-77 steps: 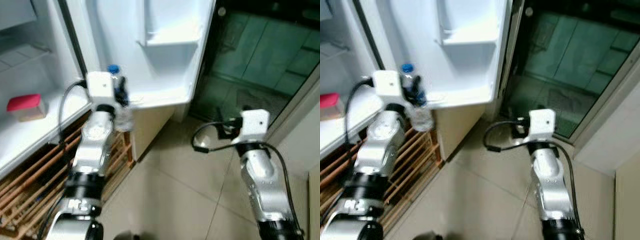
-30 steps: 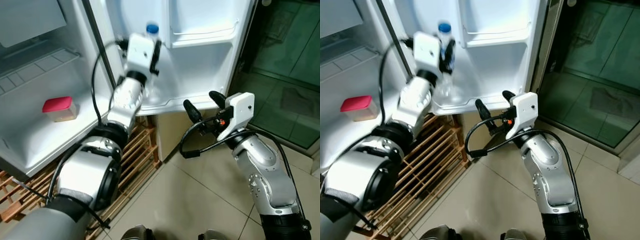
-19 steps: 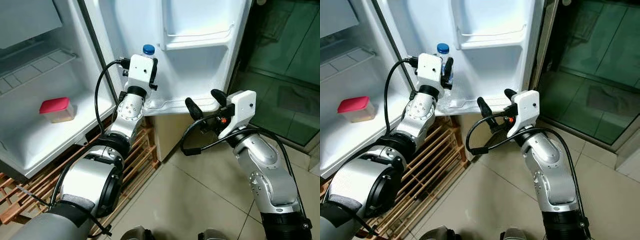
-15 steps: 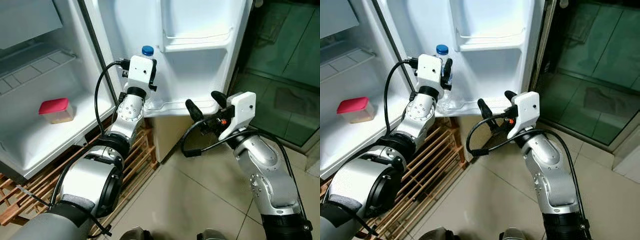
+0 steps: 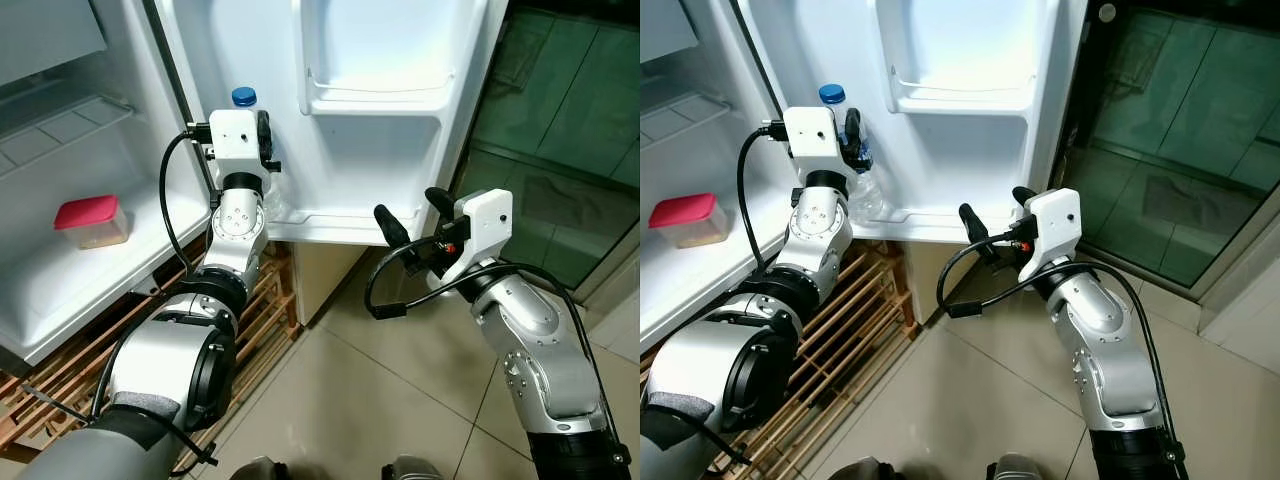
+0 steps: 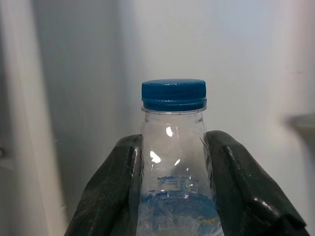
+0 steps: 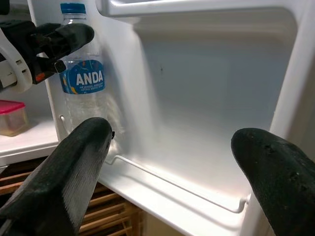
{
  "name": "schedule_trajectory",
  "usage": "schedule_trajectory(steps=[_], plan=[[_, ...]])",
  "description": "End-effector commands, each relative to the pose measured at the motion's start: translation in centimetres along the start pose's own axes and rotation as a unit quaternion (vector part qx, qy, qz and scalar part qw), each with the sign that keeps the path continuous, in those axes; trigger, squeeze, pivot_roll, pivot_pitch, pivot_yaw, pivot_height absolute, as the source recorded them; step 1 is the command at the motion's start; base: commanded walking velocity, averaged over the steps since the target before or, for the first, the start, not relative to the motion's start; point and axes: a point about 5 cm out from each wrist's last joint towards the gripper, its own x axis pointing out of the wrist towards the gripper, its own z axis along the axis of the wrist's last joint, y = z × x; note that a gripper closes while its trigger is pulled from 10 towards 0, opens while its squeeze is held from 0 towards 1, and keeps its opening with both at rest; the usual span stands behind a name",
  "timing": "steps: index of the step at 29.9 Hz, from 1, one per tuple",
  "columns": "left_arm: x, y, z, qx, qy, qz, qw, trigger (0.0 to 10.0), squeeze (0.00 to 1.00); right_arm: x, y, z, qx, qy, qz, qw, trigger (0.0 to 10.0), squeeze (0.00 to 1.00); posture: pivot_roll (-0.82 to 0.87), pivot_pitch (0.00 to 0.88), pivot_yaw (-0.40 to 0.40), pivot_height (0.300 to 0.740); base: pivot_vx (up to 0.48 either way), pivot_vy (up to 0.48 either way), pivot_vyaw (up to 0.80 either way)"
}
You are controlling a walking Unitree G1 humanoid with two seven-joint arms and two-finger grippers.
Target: Restocking fridge
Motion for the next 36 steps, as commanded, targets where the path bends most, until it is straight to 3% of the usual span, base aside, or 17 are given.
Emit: schedule_trajectory(steps=[1, 5, 7, 12, 17, 18, 19, 24, 30, 34, 36], plan=[[-1.0, 0.7, -1.8, 0.022, 0.04, 0.017, 0.999, 10.0, 0.0, -0.2, 0.0, -0.2, -0.005, 0.01, 0.001, 1.0, 10.0, 0.0, -0.27, 0.011, 0.045, 0.711, 0.0, 0.0, 0.0], [-0.6, 0.8, -1.1, 0.079, 0.012, 0.037, 0.996, 10.0, 0.0, -0.4, -0.1, -0.3, -0.009, 0.014, 0.0, 1.0, 10.0, 0.0, -0.27, 0.014, 0.042, 0.711, 0.0, 0.0, 0.0], [-0.6, 0.7, -1.1, 0.082, 0.013, 0.033, 0.996, 10.0, 0.0, -0.5, -0.1, -0.3, -0.009, 0.015, 0.0, 1.0, 10.0, 0.0, -0.27, 0.014, 0.042, 0.711, 0.0, 0.0, 0.0], [-1.4, -0.1, -2.5, 0.131, 0.049, 0.01, 0.99, 10.0, 0.0, -0.5, 0.0, -0.5, -0.01, 0.019, 0.001, 1.0, 10.0, 0.0, -0.27, 0.016, 0.044, 0.711, 0.0, 0.0, 0.0], [-1.8, -0.2, -3.3, 0.147, 0.073, 0.015, 0.986, 10.0, 0.0, -0.5, 0.1, -0.6, -0.01, 0.021, 0.001, 1.0, 10.0, 0.0, -0.27, 0.016, 0.044, 0.711, 0.0, 0.0, 0.0], [-1.9, -0.2, -3.5, 0.147, 0.078, 0.013, 0.986, 10.0, 0.35, -0.5, 0.1, -0.6, -0.01, 0.021, 0.001, 1.0, 10.0, 0.0, -0.27, 0.016, 0.044, 0.711, 0.0, 0.0, 0.0], [-2.0, -0.3, -3.6, 0.136, 0.085, 0.012, 0.987, 10.0, 1.0, -0.5, 0.0, -0.7, -0.011, 0.023, 0.002, 1.0, 10.0, 0.0, -0.27, 0.016, 0.044, 0.711, 0.0, 0.0, 0.0], [-1.9, 0.2, -3.6, 0.117, 0.092, 0.024, 0.989, 10.0, 1.0, -0.5, 0.1, -0.8, -0.012, 0.025, 0.002, 1.0, 10.0, 0.0, -0.27, 0.017, 0.041, 0.711, 0.0, 0.0, 0.0], [-0.6, 1.3, -2.1, 0.112, 0.064, 0.045, 0.991, 10.0, 1.0, -0.5, 0.3, -0.9, -0.01, 0.025, 0.001, 1.0, 10.0, 0.0, -0.26, 0.015, 0.047, 0.711, 0.0, 0.0, 0.0], [0.0, 2.8, -1.2, 0.113, 0.045, 0.051, 0.991, 10.0, 1.0, -0.6, 0.5, -0.9, -0.008, 0.024, -0.001, 1.0, 10.0, 0.0, -0.26, 0.011, 0.049, 0.711, 0.0, 0.0, 0.0], [-0.4, 4.0, -2.1, 0.099, 0.08, 0.06, 0.99, 10.0, 1.0, -0.6, 0.6, -1.0, -0.006, 0.024, -0.001, 1.0, 10.0, 0.0, -0.25, 0.009, 0.049, 0.711, 0.0, 0.0, 0.0]])
